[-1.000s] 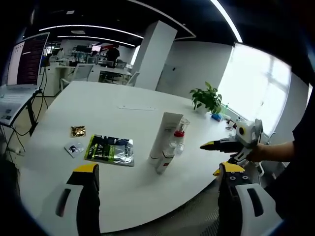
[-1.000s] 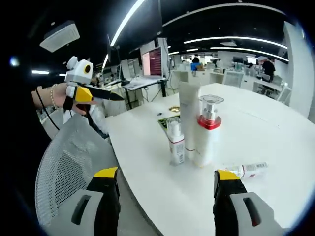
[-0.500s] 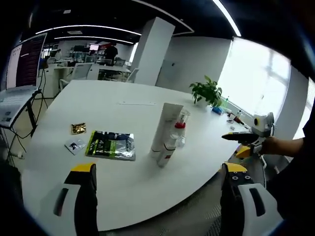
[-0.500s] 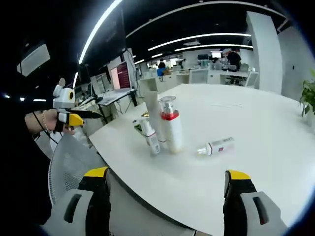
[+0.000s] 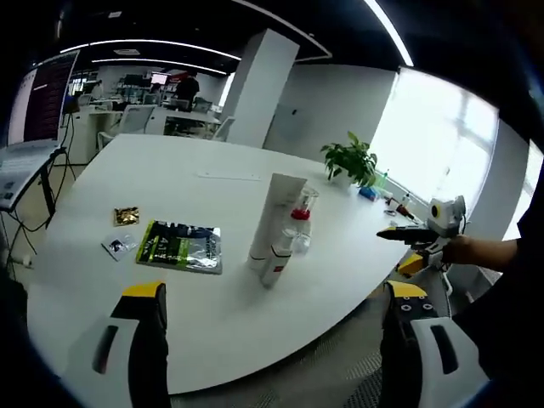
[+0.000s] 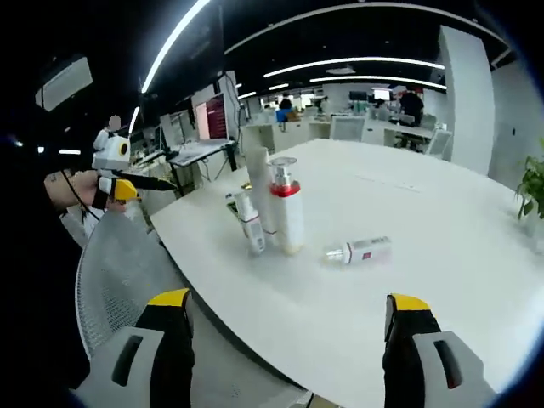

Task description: Arrange the skincare products in the storage area until every visible bottle or jar stands upright without overlapping.

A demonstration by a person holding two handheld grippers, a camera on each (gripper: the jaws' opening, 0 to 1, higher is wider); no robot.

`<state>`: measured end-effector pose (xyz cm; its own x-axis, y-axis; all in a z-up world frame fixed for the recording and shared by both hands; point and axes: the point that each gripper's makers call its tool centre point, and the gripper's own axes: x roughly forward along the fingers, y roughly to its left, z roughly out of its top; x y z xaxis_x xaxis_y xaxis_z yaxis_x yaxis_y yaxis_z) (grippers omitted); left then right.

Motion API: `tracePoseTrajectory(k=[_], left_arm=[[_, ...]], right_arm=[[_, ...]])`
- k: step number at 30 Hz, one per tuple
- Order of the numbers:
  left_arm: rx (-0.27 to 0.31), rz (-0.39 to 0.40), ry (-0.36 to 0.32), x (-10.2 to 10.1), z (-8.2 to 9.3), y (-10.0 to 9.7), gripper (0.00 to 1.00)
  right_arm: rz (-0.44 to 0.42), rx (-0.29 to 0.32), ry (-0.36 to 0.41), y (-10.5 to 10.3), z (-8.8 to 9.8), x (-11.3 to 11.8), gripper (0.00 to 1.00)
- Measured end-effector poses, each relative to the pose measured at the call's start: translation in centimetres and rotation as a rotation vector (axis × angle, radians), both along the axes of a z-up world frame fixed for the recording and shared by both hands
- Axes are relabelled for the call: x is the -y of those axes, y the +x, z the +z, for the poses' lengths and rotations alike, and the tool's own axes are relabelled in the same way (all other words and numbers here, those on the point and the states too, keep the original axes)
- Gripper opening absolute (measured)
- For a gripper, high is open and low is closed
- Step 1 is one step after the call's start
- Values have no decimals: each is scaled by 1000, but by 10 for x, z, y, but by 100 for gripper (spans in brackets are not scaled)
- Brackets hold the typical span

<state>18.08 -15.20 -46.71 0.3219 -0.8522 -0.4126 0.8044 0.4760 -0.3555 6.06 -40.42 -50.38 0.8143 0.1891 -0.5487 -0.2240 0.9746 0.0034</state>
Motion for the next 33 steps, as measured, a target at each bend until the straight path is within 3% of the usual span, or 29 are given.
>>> tracePoseTrajectory(k=[4,10,14,18,22,25,33], left_arm=[[16,-10,23,0,-2,0,99],[-8,-6,20,0,-7,4,99],[-32,-4,25,-3,-11,2,98],[-48,4,21,-6,-13,0,95],[-47,-4,31,-5,-15,-1,95],[-43,-11,51,-3,-17,-4,95],[-29,-31,107,-1,-23,-7,94]], right_arm=[[82,-53,-124,8,-6,16,90],[200,-114,-234,30,-10,31,85],[261,-139,-239,50,-14,38,81],[331,-166,-295,64,-19,42,76],[383,-195,-316,79,-32,53,75],[441,-244,-388,88,-45,63,67],[470,-269,-401,112,-62,71,56]])
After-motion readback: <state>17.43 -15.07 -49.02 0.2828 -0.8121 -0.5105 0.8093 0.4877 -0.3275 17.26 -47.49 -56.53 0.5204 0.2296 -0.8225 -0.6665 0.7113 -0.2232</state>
